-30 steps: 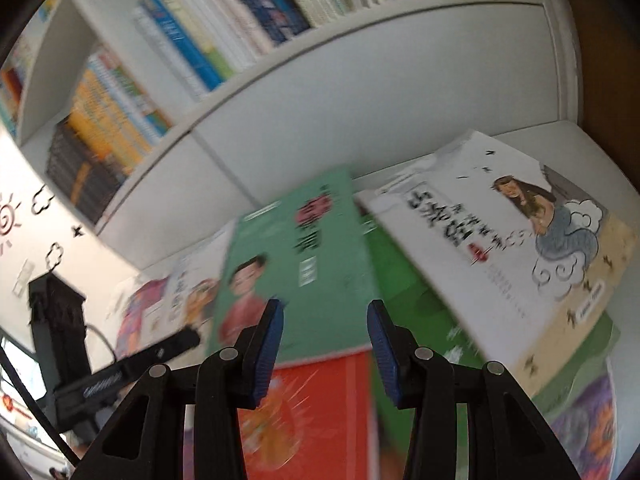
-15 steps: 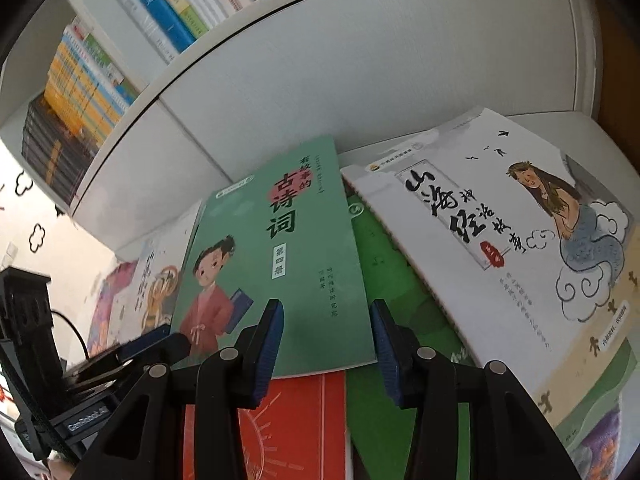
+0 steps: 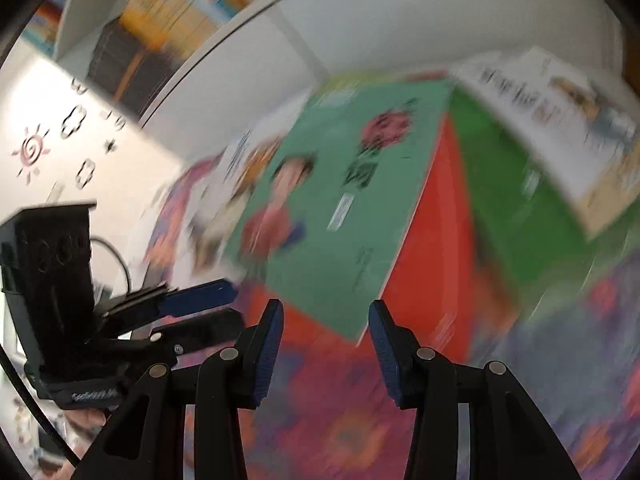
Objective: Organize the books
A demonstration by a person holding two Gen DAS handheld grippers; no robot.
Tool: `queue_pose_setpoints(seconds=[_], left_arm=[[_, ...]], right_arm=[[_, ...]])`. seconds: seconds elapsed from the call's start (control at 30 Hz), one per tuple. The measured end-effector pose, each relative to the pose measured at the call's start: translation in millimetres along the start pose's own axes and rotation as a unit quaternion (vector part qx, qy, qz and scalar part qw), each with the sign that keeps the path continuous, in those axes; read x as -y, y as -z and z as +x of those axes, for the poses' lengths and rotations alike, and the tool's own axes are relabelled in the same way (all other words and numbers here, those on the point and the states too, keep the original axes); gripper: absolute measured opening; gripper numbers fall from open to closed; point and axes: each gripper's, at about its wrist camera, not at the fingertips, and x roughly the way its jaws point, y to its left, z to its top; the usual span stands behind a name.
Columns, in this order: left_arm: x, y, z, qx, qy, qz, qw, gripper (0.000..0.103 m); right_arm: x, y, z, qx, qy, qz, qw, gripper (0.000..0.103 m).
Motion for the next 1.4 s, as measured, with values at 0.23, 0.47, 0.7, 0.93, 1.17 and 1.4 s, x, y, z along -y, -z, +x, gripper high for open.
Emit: queue_pose_setpoints(seconds=[0.23,0.47,0.7,0.93,1.17,1.4], left_arm=[[-55,-35,-19,0.072,-0.127,-0.024,0.989,0.041],[-116,-70,34,0.017,-0.118,-0.05,0.9916,0.041],[-85,-53,45,0.008,-0.128,0.002,0.9918,0.044],[-61,-11,24,-0.028,-0.147,0.035,0.9882,0.044],[-39,68,-26,-0.028,-0.078,0.027,0.9962,0.044],[-74,57,-9,-0.046,-0.039,-0.034,0.9976,0.043]], right_arm=[[-10,23,-6,0.025,0.026,0.03,0.999,0.044],[-3,5,17,0.031,0.017,0.074,0.997,0.044],[-6,-4,33,0.032,0.009,0.083,0.996,0.047],[-11,7,27,0.023,0.023,0.062,0.998,0.049],[-28,49,18,-0.028,0.051,0.005,0.998,0.049],[-7,67,12,-0.056,-0.03,0.017,0.998,0.046]])
